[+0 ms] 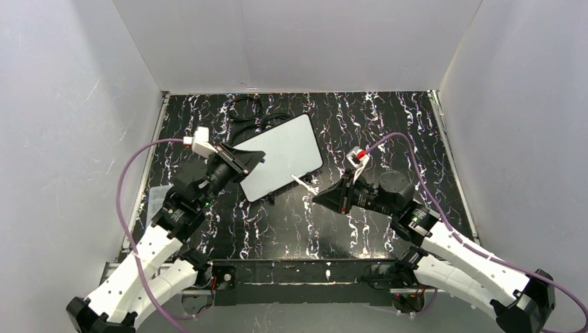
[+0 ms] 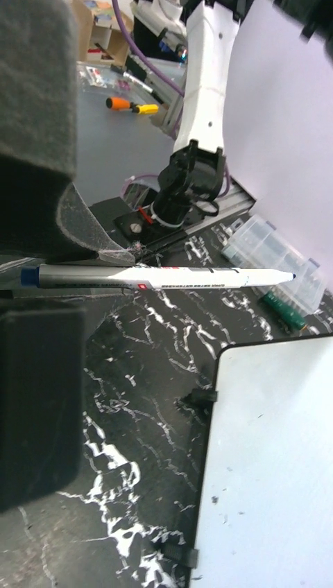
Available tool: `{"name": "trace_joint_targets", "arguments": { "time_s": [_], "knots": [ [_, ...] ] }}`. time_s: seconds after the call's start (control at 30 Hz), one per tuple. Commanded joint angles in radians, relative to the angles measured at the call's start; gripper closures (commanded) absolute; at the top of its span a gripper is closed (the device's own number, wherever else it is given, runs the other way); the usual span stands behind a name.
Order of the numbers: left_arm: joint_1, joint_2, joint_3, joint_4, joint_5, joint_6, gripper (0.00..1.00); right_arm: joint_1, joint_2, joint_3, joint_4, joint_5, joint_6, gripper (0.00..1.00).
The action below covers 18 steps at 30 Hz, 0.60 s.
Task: Write a sentence on the whiteboard
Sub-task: Open the pen cap from the whiteboard marker, then place the pen cap at the center of the board.
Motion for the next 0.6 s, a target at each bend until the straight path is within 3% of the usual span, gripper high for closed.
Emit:
{"name": "trace_joint_targets", "arguments": {
  "time_s": [0.0, 0.1, 0.23, 0.4, 0.57],
  "knots": [
    [0.033, -0.071, 0.082, -0.145, -0.103, 0.137, 1.0, -0.001, -0.029, 0.042, -0.096, 0.043, -0.064, 0.99],
    [0.033, -0.044, 0.11, -0.24, -0.045, 0.226, 1.0, -0.001, -0.052, 0.038, -0.107, 0.115, -0.07, 0.99],
    [0.004, 0.037, 0.037, -0.273, 0.14, 0.314, 1.0, -0.001, -0.055, 0.026, -0.111, 0.258, -0.059, 0.99],
    [-0.22, 0.159, -0.053, -0.268, 0.015, 0.37, 1.0, -0.001, -0.009, 0.038, -0.124, 0.365, -0.058, 0.99],
    [-0.261, 0.253, -0.123, -0.167, 0.009, 0.402, 1.0, -0.001, 0.015, 0.031, -0.124, 0.399, -0.042, 0.99]
  ]
}}
